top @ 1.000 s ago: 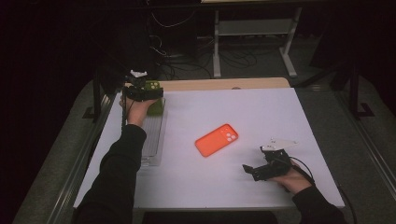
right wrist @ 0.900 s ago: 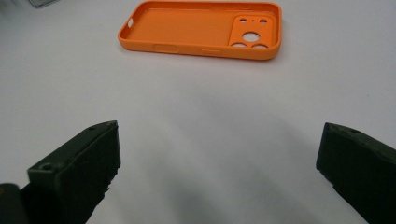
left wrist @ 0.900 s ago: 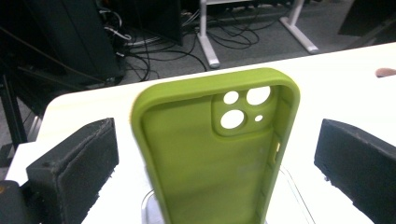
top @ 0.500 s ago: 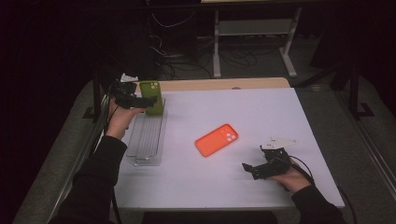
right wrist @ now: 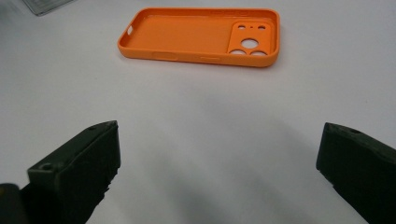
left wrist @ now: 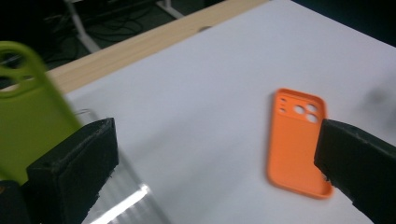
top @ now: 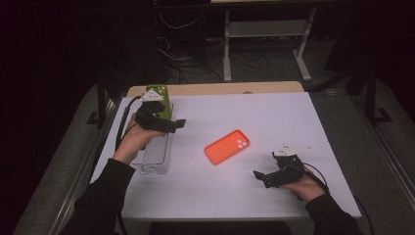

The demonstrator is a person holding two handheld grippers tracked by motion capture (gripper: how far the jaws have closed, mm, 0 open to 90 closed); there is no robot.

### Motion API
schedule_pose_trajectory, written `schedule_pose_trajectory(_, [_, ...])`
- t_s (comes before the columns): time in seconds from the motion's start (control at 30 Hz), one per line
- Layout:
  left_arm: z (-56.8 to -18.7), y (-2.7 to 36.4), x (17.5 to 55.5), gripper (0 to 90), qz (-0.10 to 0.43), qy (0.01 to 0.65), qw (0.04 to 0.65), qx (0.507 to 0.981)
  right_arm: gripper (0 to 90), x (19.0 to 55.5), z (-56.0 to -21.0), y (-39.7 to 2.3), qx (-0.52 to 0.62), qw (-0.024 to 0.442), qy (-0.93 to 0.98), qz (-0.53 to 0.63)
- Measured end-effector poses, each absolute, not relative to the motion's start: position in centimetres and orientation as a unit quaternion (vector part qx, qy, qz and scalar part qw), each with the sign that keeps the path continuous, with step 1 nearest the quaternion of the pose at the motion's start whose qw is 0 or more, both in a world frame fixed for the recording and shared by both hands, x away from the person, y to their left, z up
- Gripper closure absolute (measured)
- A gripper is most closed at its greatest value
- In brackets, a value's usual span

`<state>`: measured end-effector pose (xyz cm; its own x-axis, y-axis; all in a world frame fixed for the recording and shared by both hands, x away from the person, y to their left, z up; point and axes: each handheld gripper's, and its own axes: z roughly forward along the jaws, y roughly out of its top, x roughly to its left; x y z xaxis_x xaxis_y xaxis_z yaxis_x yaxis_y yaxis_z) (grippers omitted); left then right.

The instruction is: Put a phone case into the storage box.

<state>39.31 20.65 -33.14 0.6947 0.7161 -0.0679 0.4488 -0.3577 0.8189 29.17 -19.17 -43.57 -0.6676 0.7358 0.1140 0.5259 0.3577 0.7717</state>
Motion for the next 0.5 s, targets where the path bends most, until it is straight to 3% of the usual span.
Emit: schedule_pose_trajectory(0.5, [-35.7, 16.1, 36.0, 0.0, 0.103, 0.295, 0.448, 0.838, 0.0, 29.0, -43.2, -19.2, 0.386, 0.132, 0.812, 0.417])
